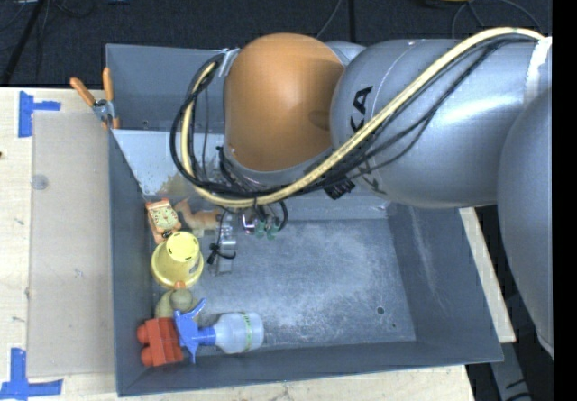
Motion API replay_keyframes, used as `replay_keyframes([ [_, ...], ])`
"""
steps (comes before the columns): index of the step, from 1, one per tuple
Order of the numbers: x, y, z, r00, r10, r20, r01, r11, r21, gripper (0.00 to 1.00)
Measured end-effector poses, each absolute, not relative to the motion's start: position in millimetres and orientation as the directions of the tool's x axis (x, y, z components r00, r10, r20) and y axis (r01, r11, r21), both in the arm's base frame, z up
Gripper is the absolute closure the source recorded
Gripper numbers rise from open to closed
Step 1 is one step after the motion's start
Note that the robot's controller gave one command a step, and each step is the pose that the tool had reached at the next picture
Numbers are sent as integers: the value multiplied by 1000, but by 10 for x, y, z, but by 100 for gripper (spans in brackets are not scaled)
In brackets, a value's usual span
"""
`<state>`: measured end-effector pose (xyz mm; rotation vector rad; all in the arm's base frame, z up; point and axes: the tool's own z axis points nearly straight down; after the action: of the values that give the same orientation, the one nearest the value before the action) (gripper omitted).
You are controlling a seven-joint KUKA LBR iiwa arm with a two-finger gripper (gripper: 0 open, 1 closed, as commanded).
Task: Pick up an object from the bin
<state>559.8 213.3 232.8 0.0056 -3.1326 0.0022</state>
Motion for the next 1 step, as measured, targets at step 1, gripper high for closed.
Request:
replay_keyframes([
  [1, 5615, 2119, 2378, -1000, 1, 1, 1, 1000, 0, 0],
])
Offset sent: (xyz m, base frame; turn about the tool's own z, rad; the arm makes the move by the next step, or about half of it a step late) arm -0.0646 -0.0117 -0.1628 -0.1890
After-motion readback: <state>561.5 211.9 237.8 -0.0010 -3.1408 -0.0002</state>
